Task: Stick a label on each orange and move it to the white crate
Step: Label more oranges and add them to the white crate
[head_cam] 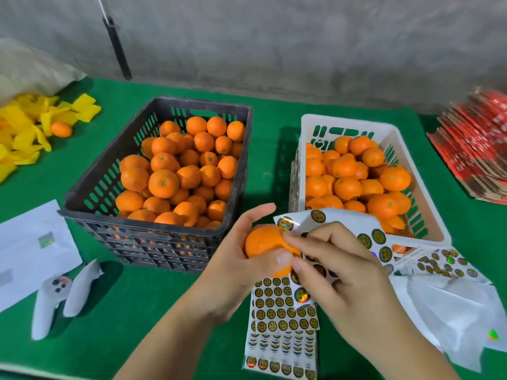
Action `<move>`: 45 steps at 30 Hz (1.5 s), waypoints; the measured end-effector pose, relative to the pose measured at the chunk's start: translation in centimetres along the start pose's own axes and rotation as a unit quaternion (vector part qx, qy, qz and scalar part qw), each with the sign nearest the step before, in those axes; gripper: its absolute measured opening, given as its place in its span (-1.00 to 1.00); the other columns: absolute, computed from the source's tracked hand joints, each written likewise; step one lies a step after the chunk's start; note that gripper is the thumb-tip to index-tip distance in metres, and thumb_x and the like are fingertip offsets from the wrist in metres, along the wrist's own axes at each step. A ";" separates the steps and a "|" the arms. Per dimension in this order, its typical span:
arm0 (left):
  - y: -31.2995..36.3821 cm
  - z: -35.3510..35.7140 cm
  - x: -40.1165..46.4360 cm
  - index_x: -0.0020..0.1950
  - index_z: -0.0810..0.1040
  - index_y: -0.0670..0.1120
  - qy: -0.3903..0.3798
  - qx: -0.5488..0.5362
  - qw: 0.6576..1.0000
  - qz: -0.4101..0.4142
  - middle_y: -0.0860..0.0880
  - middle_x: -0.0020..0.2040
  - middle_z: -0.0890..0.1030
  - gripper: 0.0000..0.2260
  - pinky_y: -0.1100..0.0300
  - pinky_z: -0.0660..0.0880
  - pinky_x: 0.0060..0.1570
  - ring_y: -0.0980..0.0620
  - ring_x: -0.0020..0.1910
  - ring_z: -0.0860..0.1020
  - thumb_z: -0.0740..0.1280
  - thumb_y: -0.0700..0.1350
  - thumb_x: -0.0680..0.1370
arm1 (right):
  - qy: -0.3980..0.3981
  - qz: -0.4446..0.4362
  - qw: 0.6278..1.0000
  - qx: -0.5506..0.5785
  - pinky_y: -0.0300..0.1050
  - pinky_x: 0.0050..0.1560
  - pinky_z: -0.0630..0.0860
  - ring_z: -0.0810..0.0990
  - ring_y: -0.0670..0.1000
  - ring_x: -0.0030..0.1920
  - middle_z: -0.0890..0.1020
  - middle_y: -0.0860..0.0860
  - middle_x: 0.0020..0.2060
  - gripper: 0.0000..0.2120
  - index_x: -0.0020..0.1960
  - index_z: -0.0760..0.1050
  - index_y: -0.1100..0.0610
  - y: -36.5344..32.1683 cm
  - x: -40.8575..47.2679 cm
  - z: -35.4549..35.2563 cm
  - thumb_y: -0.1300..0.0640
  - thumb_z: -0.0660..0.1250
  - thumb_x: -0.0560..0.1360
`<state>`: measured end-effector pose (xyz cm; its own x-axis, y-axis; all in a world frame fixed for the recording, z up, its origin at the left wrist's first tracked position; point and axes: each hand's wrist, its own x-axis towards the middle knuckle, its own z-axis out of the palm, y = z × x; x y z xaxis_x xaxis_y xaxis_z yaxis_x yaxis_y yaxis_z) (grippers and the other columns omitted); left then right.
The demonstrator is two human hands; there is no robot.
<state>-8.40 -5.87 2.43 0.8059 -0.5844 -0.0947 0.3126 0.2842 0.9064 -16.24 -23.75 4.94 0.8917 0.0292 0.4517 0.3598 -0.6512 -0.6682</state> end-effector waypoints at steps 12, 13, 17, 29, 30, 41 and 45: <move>0.1 0.1 0.4 0.54 0.42 0.03 0.008 -0.106 0.994 -0.018 -0.13 0.39 0.60 -0.19 0.02 0.57 0.27 -0.18 0.38 0.57 0.67 0.07 0.35 | -0.003 -0.011 0.996 -0.088 -0.40 0.39 0.33 0.44 -0.16 0.44 0.45 -0.11 0.39 -0.45 0.43 0.49 0.05 0.1 0.1 1.2 -0.18 0.45 0.55; 0.2 0.2 0.4 0.55 0.42 0.00 -0.012 -0.108 0.994 -0.020 -0.15 0.42 0.57 -0.25 0.01 0.55 0.30 -0.18 0.41 0.55 0.62 0.08 0.42 | -0.013 -0.006 0.997 -0.078 -0.43 0.41 0.29 0.40 -0.19 0.47 0.41 -0.15 0.43 -0.41 0.46 0.42 0.01 0.2 0.2 1.4 -0.18 0.48 0.54; 0.2 0.6 0.6 0.40 0.59 -0.14 -0.017 -0.155 0.984 -0.081 -0.21 0.34 0.61 -0.55 0.08 0.57 0.21 -0.13 0.31 0.61 0.42 0.11 0.61 | -0.043 0.006 0.995 -0.086 -0.41 0.33 0.38 0.38 -0.25 0.43 0.34 -0.22 0.42 -0.25 0.56 0.31 -0.07 0.8 0.3 1.7 -0.15 0.53 0.46; -1.8 -2.4 1.9 0.30 0.41 -0.37 0.113 0.014 0.991 -0.069 -0.32 0.30 0.60 -0.58 -0.24 0.37 0.47 -0.32 0.37 0.53 0.25 0.00 0.71 | 0.098 0.018 0.990 -0.094 -0.45 0.27 0.40 0.43 -0.35 0.27 0.39 -0.23 0.19 -0.28 0.51 0.43 -0.09 5.9 4.9 -2.9 -0.22 0.55 0.42; -2.1 -2.6 1.8 0.27 0.42 -0.35 0.108 0.011 0.992 -0.071 -0.35 0.31 0.59 -0.60 -0.31 0.35 0.47 -0.38 0.38 0.50 0.26 0.01 0.72 | 0.135 0.030 0.983 -0.122 -0.36 0.27 0.46 0.46 -0.30 0.24 0.36 -0.19 0.19 -0.27 0.51 0.45 -0.01 7.2 6.6 -3.5 -0.19 0.55 0.41; -1.6 -1.8 2.5 -0.07 0.49 0.00 0.064 0.168 0.983 0.026 0.07 -0.22 0.49 -0.79 0.32 0.49 -0.15 0.15 -0.22 0.46 0.21 0.01 0.72 | -0.175 0.250 0.948 0.087 -0.03 0.40 0.50 0.56 -0.30 0.31 0.61 -0.28 0.33 -0.36 0.45 0.51 -0.22 9.1 8.1 -2.4 -0.47 0.39 0.45; 0.0 -2.4 4.0 -0.04 0.55 -0.03 0.099 0.166 0.979 0.068 -0.10 -0.14 0.61 -0.80 0.06 0.49 -0.14 -0.03 -0.17 0.54 0.29 0.05 0.67 | -0.261 0.277 0.914 0.142 0.31 0.11 0.66 0.75 0.07 0.03 0.76 0.05 0.08 -0.71 0.24 0.67 -0.08 7.4 4.8 -0.7 -0.15 0.45 0.57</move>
<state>-3.93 -6.39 1.01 0.9209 -0.3895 -0.0129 0.0422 0.0668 0.9969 -9.51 -28.93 2.60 0.9411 0.1611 -0.2972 -0.1965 -0.4547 -0.8687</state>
